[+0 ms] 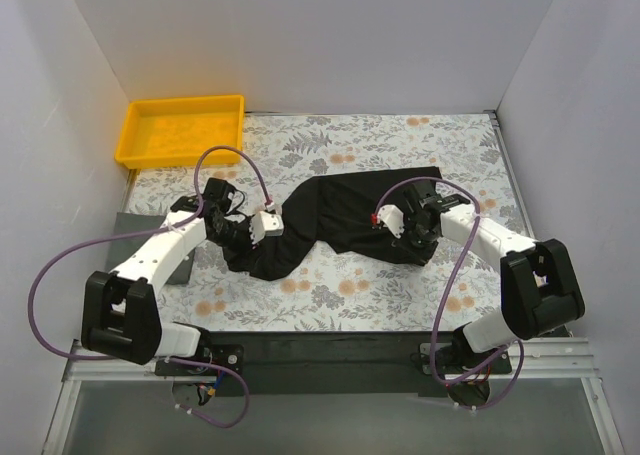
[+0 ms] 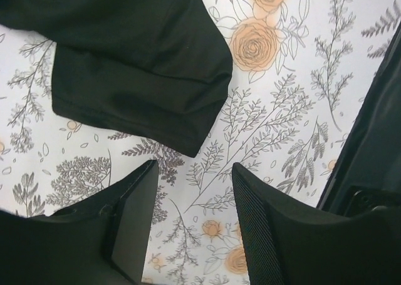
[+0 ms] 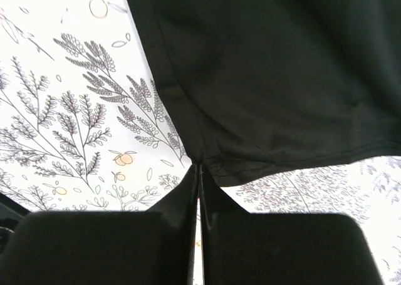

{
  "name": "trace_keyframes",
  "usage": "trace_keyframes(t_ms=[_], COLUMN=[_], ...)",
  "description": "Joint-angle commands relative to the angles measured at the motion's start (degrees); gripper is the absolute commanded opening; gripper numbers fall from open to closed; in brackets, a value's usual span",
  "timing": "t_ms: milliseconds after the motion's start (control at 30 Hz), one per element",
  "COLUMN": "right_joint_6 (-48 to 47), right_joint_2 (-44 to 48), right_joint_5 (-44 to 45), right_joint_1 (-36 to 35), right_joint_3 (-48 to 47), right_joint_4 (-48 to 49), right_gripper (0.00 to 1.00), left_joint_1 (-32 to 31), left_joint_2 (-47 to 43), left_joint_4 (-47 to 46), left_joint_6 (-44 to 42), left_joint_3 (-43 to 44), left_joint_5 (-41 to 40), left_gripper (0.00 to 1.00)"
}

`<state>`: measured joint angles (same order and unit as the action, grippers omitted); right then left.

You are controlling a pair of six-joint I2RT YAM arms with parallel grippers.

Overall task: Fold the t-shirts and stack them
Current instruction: Flatten the tshirt out

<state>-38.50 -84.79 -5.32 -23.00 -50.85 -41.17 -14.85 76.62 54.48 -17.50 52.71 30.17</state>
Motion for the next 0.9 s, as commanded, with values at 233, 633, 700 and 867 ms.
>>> trace_keyframes(t_ms=[233,633,700,867], right_joint_6=[1.68,1.59,1.41,0.88], right_joint_2=[2.62,2.88,3.14,4.11], right_joint_5=[-1.18,-0.92,-0.74,-0.30], right_joint_1=[0.24,1.91,2.26,3.40], right_joint_3=[-4.17,-6.63,-6.72,-7.15], right_joint_4=[-3.48,-4.80,-5.06,-5.24], right_gripper=[0.01,0.01,0.01,0.01], left_joint_1=[-1.67,-9.14,-9.41,-9.85], left_joint_2=[-5.60,-0.95,-0.25,1.87], left_joint_4=[-9.55,-16.16,-16.42,-16.69], left_joint_6=[-18.09,-19.85,-21.00,-17.77], left_joint_3=[-9.98,-14.91,-16.22,-16.68], left_joint_5=[-1.87,-6.52,-7.93,-10.40], left_gripper=[0.47,0.43,0.43,0.21])
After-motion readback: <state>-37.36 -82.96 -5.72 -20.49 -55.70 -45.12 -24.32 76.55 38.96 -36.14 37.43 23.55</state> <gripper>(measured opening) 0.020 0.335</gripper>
